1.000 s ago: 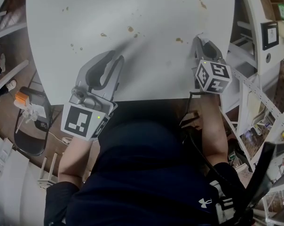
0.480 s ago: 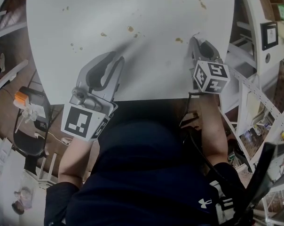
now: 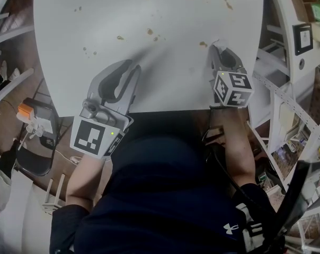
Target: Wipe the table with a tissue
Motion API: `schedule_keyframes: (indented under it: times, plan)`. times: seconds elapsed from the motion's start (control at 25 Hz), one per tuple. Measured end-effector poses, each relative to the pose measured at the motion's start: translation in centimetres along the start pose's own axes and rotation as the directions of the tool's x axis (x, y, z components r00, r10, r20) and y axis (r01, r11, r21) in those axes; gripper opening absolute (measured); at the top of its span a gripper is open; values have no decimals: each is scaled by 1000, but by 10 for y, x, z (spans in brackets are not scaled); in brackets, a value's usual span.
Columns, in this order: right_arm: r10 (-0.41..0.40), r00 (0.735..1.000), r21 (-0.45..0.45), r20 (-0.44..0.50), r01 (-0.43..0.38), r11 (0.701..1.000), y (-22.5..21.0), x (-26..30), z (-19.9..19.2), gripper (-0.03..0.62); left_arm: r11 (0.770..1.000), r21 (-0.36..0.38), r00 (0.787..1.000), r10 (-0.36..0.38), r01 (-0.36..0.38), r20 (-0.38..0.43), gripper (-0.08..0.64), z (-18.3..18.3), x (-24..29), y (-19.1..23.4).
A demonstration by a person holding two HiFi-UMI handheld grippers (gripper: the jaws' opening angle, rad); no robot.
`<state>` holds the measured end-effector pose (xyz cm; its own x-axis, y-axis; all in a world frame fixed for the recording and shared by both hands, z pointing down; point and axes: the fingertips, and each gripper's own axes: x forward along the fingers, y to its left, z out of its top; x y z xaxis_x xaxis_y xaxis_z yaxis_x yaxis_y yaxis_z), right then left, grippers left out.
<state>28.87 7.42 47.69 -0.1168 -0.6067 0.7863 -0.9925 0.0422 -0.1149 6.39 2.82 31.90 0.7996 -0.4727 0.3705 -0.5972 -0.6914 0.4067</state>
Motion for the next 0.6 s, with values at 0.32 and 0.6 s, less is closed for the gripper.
schedule_keyframes:
  times: [0.32,0.6]
  plan:
    - [7,1000,-9,-12,-7,1000,16,-4,-5,51,1000,4,1000,-3,3,0,71,0,-8,0]
    - [-11,1000,-14,-4,11,1000,16,0,-4,51,1000,1,1000,14,-14,5,69,0,-18,6]
